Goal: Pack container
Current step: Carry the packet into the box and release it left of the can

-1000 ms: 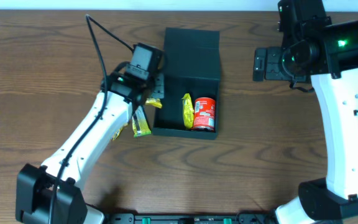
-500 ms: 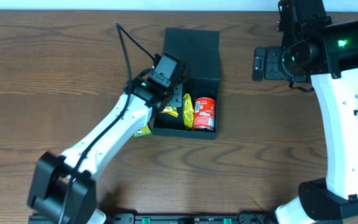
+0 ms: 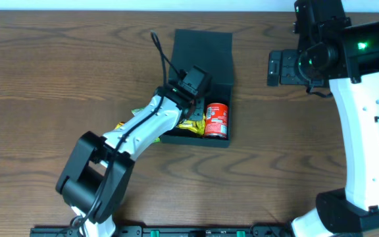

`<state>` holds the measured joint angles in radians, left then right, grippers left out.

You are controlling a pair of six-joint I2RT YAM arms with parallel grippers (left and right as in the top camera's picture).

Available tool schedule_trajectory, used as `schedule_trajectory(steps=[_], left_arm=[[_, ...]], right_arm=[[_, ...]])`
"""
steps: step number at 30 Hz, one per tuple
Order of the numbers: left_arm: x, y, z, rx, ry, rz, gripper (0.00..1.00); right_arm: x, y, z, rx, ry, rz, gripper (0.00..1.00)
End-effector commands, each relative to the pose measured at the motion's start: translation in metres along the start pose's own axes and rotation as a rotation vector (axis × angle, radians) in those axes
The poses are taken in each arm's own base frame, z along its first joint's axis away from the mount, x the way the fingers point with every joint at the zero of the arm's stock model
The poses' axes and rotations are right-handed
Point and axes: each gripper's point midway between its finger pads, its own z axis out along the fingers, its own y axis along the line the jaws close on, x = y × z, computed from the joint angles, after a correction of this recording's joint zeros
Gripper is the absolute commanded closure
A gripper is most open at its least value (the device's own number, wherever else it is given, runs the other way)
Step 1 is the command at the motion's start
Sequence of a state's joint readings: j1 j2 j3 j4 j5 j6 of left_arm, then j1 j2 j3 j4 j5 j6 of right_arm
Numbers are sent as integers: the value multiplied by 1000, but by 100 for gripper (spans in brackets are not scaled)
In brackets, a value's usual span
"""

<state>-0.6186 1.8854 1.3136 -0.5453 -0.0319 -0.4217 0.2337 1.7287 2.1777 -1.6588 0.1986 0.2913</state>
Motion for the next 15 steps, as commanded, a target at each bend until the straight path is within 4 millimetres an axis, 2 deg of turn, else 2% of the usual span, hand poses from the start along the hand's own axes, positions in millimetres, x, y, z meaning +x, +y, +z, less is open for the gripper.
schedule_trajectory(steps=[1,4,7,15], left_arm=[[1,-1,3,-3,5,-9,68],[0,-1,3,-4,1,-10,67],[-3,2,3,-23,-14,-10,60],[-12,1,1,-25,-49,-13,60]], right_arm=[[-2,-5,-9,-1,-27,-7,1],[-2,-5,-9,-1,-27,-7,1],[-2,-5,-9,-1,-26,-15,1],[1,-6,-8,2,-14,-17,1]])
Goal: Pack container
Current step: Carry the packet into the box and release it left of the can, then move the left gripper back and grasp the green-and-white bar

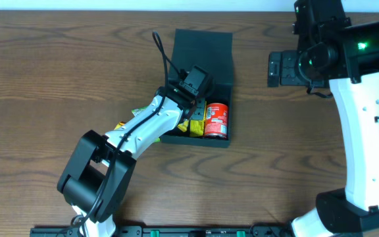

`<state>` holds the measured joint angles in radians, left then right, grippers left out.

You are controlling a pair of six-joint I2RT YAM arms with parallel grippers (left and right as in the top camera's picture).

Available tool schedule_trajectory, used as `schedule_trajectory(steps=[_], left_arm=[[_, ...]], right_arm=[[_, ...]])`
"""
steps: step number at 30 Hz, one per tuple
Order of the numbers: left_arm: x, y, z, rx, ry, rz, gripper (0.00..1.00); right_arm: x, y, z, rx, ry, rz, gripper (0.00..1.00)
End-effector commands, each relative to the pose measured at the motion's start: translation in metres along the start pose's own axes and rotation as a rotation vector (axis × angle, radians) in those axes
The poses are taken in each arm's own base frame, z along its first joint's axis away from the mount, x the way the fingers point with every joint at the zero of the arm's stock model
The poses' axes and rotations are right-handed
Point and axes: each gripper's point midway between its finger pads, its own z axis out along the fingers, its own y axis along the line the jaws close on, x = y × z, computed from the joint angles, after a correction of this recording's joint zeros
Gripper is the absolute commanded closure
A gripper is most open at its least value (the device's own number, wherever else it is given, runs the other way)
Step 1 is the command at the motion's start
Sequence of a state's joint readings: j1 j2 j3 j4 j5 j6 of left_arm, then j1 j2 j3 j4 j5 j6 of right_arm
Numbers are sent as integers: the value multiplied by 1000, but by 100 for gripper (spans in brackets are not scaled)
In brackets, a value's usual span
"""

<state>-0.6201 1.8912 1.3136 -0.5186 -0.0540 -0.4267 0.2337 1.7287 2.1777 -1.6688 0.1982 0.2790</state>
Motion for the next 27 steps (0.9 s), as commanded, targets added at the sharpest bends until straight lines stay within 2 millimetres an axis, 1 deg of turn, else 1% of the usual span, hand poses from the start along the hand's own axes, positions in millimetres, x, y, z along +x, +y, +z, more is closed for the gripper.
schedule_trajectory(steps=[1,4,7,9,10,11,13,14,15,16,17,18,19,21,23,24,25,27], left_arm=[[-7,0,-2,-13,-24,-8,60],[-16,-4,-8,-3,-44,-11,60],[-30,-7,-23,6,-85,-16,60],[-45,-4,-45,-18,-137,-21,59],[-53,0,-59,-39,-170,-14,59],[-59,4,-71,-60,-193,-5,59],[-63,14,-94,-103,-222,18,55],[-61,22,-107,-131,-223,18,54],[-56,30,-117,-161,-214,5,61],[-49,44,-129,-204,-211,-72,66],[-38,62,-144,-251,-207,-193,62],[-26,77,-158,-281,-193,-299,50],[-19,85,-165,-294,-182,-347,39],[-1,100,-180,-317,-141,-422,31],[13,110,-188,-352,-105,-440,26],[21,113,-187,-371,-82,-441,24],[27,115,-182,-383,-64,-440,23],[40,117,-164,-400,-37,-458,12]], right_arm=[[-1,-5,-8,0,-22,-3,1],[0,-5,-8,1,-18,-3,1],[1,-5,-8,1,-15,-4,1],[2,-6,-8,2,-10,-5,1],[3,-6,-8,2,-8,-5,1],[4,-5,-8,0,-5,-5,1],[4,-4,-8,-6,-2,-6,1],[5,-4,-8,-7,0,-6,1],[5,-4,-8,-7,1,-7,1],[6,-3,-8,-12,4,-7,1],[6,-1,-8,-26,8,-7,1],[7,2,-9,-46,13,-8,1],[8,4,-9,-56,14,-7,1],[8,4,-11,-57,11,-7,1],[8,4,-11,-57,11,-6,1],[8,4,-11,-57,11,-7,1],[8,4,-11,-57,11,-7,1],[8,4,-11,-58,11,-7,1]])
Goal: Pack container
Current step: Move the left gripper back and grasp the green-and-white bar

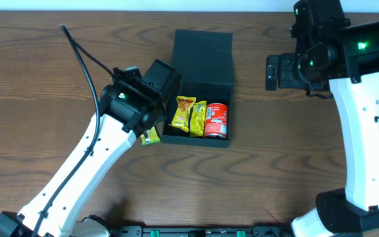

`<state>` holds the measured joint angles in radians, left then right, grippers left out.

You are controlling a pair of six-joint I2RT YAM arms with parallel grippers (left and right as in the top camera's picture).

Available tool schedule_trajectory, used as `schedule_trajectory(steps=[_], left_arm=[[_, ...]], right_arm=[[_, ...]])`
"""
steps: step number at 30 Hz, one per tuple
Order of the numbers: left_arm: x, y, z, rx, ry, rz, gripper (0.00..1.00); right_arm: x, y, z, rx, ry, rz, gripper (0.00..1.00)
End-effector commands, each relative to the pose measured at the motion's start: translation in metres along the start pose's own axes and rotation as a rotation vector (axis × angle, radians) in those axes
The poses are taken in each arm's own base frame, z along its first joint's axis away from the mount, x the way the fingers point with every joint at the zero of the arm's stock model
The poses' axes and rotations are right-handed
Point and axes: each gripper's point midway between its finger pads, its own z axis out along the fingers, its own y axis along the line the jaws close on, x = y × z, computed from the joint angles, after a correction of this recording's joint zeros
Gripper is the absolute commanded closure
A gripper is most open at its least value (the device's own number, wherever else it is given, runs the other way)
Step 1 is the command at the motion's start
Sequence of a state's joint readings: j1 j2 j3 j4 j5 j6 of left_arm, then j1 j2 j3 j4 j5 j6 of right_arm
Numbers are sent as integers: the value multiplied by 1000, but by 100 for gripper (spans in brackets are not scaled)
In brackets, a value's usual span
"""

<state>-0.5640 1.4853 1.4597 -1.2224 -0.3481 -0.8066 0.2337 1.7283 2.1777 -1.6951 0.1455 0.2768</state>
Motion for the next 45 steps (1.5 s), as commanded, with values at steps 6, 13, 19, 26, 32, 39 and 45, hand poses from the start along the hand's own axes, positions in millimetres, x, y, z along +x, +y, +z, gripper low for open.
schedule_trajectory(steps=[6,13,19,26,32,39,45], left_arm=[[63,-15,78,36,140,-34,3],[65,-23,107,109,120,-24,5],[62,-14,133,162,149,-71,4],[51,2,144,147,144,-111,4],[55,-12,155,187,171,-106,3],[69,-16,181,157,231,-92,0],[70,-25,192,180,237,-94,7]], right_arm=[[1,0,-11,-28,-25,-20,1],[1,0,-11,-27,-25,-28,1],[1,-1,-11,-27,-25,-39,1],[1,-1,-11,-27,-26,-38,1],[1,-1,-11,-27,-25,-38,1],[1,-1,-11,-27,-26,-38,1],[1,-1,-11,-27,-26,-38,1]])
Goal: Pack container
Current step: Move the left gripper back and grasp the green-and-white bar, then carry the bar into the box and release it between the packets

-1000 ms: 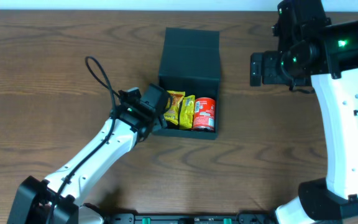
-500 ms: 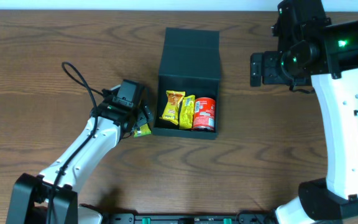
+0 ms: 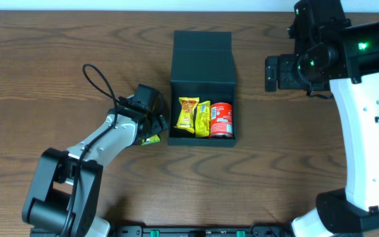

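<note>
A black box (image 3: 174, 112) with its lid (image 3: 202, 56) open behind it sits mid-table. Inside, from left to right, are a yellow snack packet (image 3: 188, 113), a yellow-green packet (image 3: 202, 118) and a red can (image 3: 221, 120). Another yellow-green packet (image 3: 152, 139) lies on the table just left of the box, partly covered. My left gripper (image 3: 154, 129) is low over that packet; its fingers are hidden under the wrist. My right gripper (image 3: 271, 71) hangs far right of the box, holding nothing that I can see.
The left arm's black cable (image 3: 97, 76) loops over the table to the left. The right arm's white body (image 3: 367, 131) stands along the right side. The wooden table (image 3: 45, 52) extends around the box.
My left arm has dropped and pulled toward the near left. Its gripper went from beside the box's left wall to low over the loose packet. The box sits slightly further right.
At first my left gripper was inside the box over the yellow packets beside the red can, and stayed there. Then it was out, left of the box, leaving two packets and the can inside. Now it is down at the packet on the table. The right arm stayed put.
</note>
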`<state>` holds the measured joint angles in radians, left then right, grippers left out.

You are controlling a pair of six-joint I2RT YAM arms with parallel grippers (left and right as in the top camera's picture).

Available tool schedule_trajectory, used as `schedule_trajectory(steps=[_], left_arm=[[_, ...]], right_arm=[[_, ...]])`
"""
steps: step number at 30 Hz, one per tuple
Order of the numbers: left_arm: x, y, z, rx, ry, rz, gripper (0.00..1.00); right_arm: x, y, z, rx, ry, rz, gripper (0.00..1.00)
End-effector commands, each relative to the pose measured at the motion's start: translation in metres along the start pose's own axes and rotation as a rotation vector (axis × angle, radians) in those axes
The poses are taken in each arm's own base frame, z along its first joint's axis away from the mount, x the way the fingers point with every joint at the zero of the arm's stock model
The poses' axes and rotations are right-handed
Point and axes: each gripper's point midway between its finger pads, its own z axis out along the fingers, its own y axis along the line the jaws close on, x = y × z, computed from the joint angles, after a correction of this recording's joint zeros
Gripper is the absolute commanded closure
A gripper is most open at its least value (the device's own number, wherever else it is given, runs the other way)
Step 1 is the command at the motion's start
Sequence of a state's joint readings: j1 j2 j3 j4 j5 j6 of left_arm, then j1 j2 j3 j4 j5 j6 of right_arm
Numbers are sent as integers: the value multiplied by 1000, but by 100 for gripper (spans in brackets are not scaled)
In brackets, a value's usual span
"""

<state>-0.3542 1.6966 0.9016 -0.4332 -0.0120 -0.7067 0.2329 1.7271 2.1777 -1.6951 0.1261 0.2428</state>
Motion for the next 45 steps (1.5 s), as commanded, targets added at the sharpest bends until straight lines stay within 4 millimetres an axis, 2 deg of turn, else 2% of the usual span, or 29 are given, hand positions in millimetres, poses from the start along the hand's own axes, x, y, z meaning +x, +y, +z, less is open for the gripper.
schedule_trajectory(steps=[1,8,13,16,20,24,32,34,37,45], left_arm=[[1,-3,5,13,5,15,8],[-7,-11,8,42,-26,54,18],[-6,-10,10,38,-22,55,21],[-8,-11,10,41,-29,82,28],[-12,-12,10,40,-51,106,29],[-15,-10,10,25,-64,116,34],[-14,-5,15,-3,-63,132,37],[-13,-4,18,-9,-56,133,40],[-10,-2,22,-18,-43,134,50],[-12,-2,22,-19,-49,137,55]], right_arm=[[0,-3,-10,-8,-30,-5,1],[0,-3,-10,-8,-30,-5,1],[0,-3,-10,-8,-30,-5,1],[0,-3,-10,-8,-30,-5,1],[0,-3,-10,-7,-30,-6,1],[0,-3,-10,-7,-30,-6,1],[0,-3,-10,-7,-30,-6,1],[0,-3,-10,-7,-30,-6,1],[0,-3,-10,-7,-30,-6,1],[0,-3,-10,-7,-30,-6,1]])
